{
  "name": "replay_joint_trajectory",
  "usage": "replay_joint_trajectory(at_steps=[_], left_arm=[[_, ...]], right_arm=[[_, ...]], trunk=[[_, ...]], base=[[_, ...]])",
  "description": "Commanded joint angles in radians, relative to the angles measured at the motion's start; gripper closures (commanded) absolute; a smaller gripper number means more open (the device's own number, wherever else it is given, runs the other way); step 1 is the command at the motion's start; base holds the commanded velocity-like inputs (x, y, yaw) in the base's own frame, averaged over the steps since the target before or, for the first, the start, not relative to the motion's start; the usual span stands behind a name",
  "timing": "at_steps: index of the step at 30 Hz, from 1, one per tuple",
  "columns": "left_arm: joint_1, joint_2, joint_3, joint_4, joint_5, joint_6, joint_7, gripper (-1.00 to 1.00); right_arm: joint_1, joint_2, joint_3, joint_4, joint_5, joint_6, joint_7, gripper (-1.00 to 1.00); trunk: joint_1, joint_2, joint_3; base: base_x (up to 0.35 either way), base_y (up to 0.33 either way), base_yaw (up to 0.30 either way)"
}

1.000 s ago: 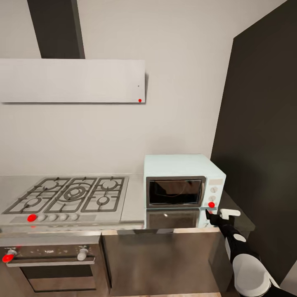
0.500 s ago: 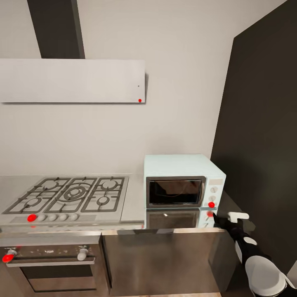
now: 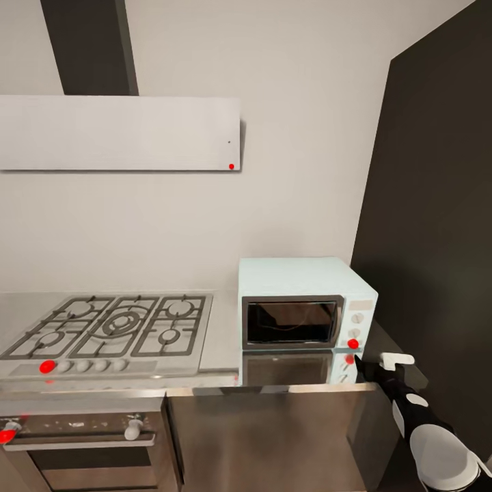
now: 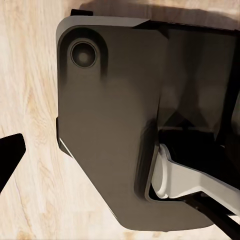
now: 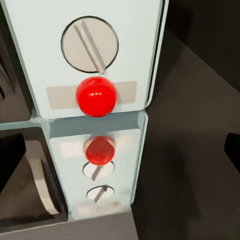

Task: In the kitchen, take the popcorn bag from the countertop, put it into the microwave, and heat it until the popcorn is cooked so the cooked popcorn ends up inside the bag.

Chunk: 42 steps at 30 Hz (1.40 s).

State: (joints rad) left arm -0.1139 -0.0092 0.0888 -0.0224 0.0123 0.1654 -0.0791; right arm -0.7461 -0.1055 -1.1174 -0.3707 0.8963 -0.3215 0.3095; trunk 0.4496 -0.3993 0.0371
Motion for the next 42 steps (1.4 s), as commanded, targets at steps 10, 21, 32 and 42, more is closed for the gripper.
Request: replay_joint_trajectory(at_steps=[10,21,32,42], left_arm=[[0.000,0.000,0.008,-0.002,0.001,0.008,-0.002,-1.00],[0.000,0.000,0.008,-0.002,0.001,0.007,-0.002,-1.00],[0.000,0.000,0.008,-0.002,0.001,0.007,-0.002,-1.00],[0.000,0.000,0.008,-0.002,0.001,0.007,-0.002,-1.00]], right_arm=[[-0.001,0.000,-0.009,0.002,0.007,0.000,0.007,-1.00],[-0.001,0.000,-0.009,0.003,0.007,0.003,0.009,-1.00],[-0.001,0.000,-0.008,0.047,0.007,0.005,0.008,-1.00],[0.000,-0.001,-0.009,0.073,0.009,0.006,0.005,1.00]], trunk=[[0.000,-0.001,0.000],[0.000,-0.001,0.000],[0.000,-0.001,0.000],[0.000,-0.001,0.000]], base=[[0.007,0.000,0.000],[0.082,0.000,0.000],[0.059,0.000,0.000],[0.004,0.000,0.000]])
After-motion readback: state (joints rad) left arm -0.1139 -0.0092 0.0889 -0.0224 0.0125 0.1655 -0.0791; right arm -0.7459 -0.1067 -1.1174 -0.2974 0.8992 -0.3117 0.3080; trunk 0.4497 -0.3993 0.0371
